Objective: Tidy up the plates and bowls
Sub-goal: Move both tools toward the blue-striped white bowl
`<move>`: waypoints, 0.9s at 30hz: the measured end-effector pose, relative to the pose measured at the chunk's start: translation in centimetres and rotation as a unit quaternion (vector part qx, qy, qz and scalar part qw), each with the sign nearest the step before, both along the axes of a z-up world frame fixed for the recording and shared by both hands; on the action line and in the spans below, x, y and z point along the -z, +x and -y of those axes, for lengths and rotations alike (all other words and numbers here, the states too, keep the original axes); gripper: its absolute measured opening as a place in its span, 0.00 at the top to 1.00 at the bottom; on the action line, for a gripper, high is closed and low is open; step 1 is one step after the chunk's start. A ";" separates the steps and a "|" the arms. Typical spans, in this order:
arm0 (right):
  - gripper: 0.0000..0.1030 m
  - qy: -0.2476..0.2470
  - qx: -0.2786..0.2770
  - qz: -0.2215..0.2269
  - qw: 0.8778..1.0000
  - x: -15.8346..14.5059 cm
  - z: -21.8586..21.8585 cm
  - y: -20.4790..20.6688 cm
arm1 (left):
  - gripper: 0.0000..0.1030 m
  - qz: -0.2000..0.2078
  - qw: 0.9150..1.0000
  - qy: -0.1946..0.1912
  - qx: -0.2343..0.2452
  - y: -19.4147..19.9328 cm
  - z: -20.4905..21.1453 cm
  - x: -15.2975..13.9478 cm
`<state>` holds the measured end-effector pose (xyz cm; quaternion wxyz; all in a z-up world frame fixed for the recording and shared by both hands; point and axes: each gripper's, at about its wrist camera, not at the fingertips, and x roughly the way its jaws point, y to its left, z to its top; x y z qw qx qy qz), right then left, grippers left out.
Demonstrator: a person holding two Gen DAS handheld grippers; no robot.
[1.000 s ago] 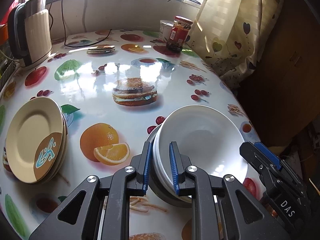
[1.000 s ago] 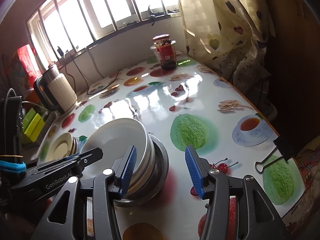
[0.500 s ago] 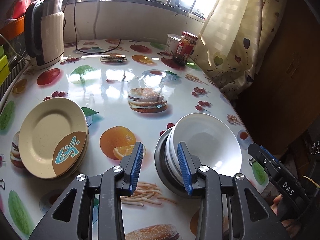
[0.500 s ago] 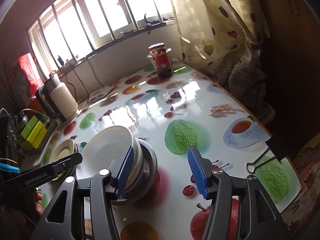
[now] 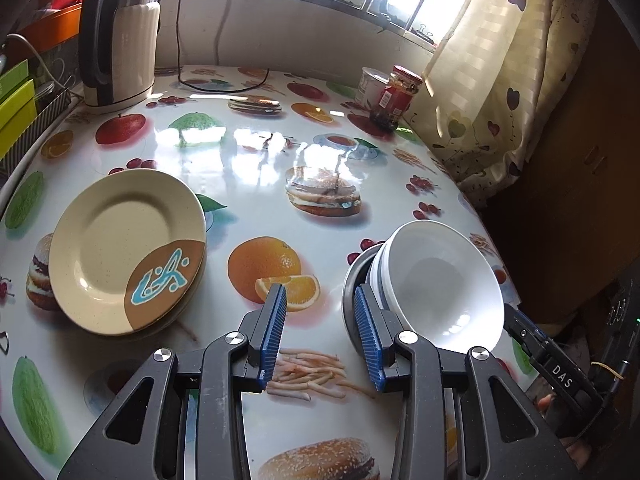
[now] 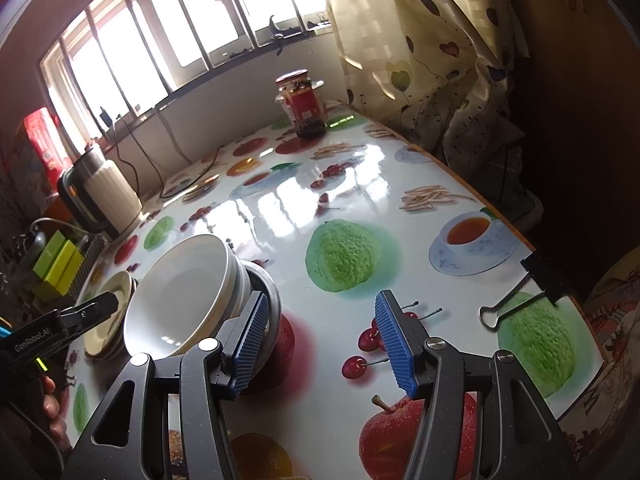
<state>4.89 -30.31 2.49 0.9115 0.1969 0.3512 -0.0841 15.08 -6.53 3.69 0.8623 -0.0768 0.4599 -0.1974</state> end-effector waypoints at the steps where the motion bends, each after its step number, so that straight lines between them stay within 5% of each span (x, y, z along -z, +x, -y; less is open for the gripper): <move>1: 0.45 0.002 -0.002 -0.003 1.000 0.3 0.0 0.1 | 0.64 -0.008 1.000 0.001 0.002 0.0 0.1 0.5; 15: 0.45 0.012 -0.039 -0.036 0.999 2.7 -0.1 2.4 | 0.64 -0.049 0.999 -0.004 0.014 0.8 1.6 2.7; 27: 0.45 0.026 -0.073 -0.020 0.997 3.3 0.3 3.3 | 0.65 -0.065 0.997 -0.044 0.019 1.4 1.1 3.9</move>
